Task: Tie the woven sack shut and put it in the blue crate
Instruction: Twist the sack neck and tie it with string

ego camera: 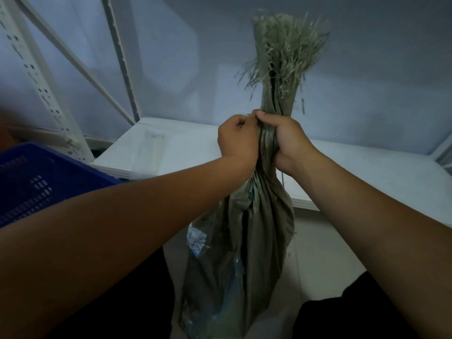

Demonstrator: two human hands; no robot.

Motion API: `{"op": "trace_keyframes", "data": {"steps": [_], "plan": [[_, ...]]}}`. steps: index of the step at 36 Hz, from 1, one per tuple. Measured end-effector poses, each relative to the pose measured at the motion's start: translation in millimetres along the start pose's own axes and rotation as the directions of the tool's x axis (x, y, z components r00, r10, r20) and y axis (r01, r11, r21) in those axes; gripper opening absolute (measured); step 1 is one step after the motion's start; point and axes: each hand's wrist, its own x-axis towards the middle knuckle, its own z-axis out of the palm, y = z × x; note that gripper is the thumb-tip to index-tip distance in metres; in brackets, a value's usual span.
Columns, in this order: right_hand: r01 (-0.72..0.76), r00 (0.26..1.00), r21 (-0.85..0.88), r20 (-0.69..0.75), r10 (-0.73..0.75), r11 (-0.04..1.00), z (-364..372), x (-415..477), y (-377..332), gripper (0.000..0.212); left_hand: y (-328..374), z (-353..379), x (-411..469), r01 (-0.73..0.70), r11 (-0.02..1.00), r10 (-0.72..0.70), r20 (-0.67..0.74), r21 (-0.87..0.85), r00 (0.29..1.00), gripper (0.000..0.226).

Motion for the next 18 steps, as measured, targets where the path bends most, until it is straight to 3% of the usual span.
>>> {"op": "trace_keyframes", "data": {"steps": [4, 9, 18], "plan": [[0.023, 1.000, 0.000, -0.014, -0.023, 1.000, 0, 4, 0, 0.026, -1, -2, 7, 0.052, 0.998, -0.050, 0.037, -0.043, 0.998, 0.030], [0.036, 0.999, -0.022, -0.007, -0.036, 0.999, -2, 11, 3, 0.032, 0, -2, 11, 0.066, 0.993, -0.060, 0.067, -0.098, 0.996, 0.015], [0.067, 0.997, -0.001, -0.034, -0.067, 0.998, -4, 19, 7, 0.014, 0, 3, 11, 0.032, 0.996, -0.032, -0.001, -0.086, 0.999, 0.014]]}}
